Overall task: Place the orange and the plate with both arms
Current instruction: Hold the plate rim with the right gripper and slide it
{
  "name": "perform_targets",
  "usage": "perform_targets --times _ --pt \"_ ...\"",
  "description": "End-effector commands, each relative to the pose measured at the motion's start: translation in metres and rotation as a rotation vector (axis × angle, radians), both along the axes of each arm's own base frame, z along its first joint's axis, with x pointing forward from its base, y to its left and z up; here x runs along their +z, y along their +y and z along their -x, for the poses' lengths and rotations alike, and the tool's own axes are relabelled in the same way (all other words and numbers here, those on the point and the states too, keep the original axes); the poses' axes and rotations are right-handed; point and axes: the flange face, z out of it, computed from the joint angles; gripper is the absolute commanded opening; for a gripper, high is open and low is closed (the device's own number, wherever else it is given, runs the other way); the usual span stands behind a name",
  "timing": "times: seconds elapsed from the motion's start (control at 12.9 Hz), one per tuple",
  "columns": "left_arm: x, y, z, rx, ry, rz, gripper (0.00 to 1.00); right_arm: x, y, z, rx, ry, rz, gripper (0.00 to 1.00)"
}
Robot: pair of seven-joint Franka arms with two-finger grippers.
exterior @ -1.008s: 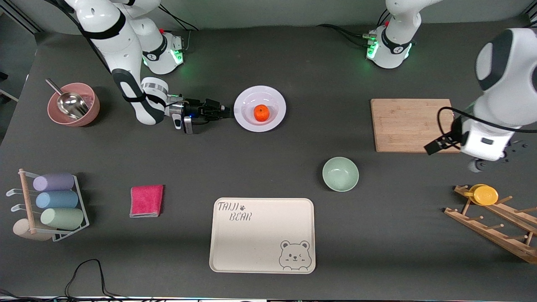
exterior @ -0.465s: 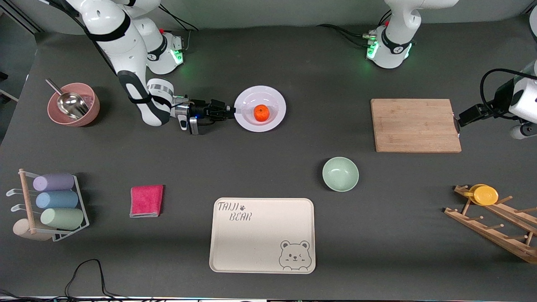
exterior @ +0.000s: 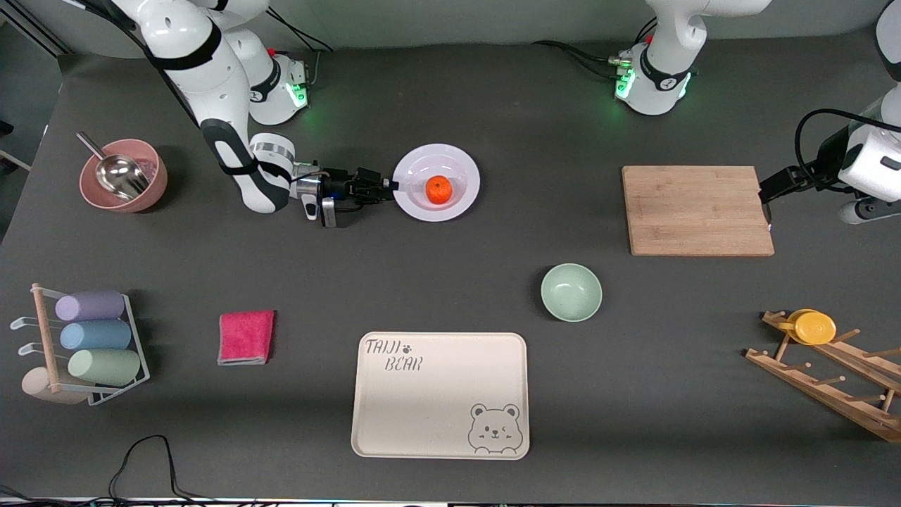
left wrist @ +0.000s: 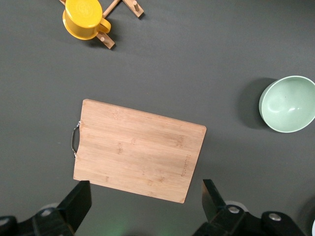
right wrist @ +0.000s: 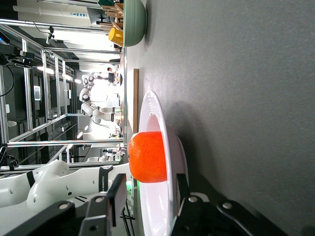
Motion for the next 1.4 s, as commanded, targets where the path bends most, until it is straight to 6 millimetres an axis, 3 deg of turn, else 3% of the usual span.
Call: perform_targets --times 0.0,0.16,0.47,0.7,0.93,1.32 --pt "-0.004 -0.003 0.016 -0.029 0.006 0.008 1.00 -0.010 0.008 -0.002 -0.005 -0.022 0.017 0.46" --pt "-0.002 -0.006 0.022 -0.034 0.003 0.012 1.00 -0.011 0.008 -0.003 -0.005 -0.022 0.017 0.43" --pt "-0.002 -0.008 0.029 -0.040 -0.010 0.016 1.00 -0.010 0.009 -0.004 -0.005 -0.025 0.016 0.15" --pt "0.008 -0.007 0.036 -0.052 -0.059 -0.001 1.00 -0.009 0.010 -0.006 -0.004 -0.030 0.013 0.14" --pt "0.018 -0.005 0.038 -0.051 -0.095 -0.001 1.00 -0.009 0.013 -0.005 0.001 -0.030 0.009 0.00" --pt "0.012 -0.001 0.036 -0.045 -0.091 -0.006 1.00 0.003 0.015 -0.014 -0.028 -0.030 -0.062 0.00"
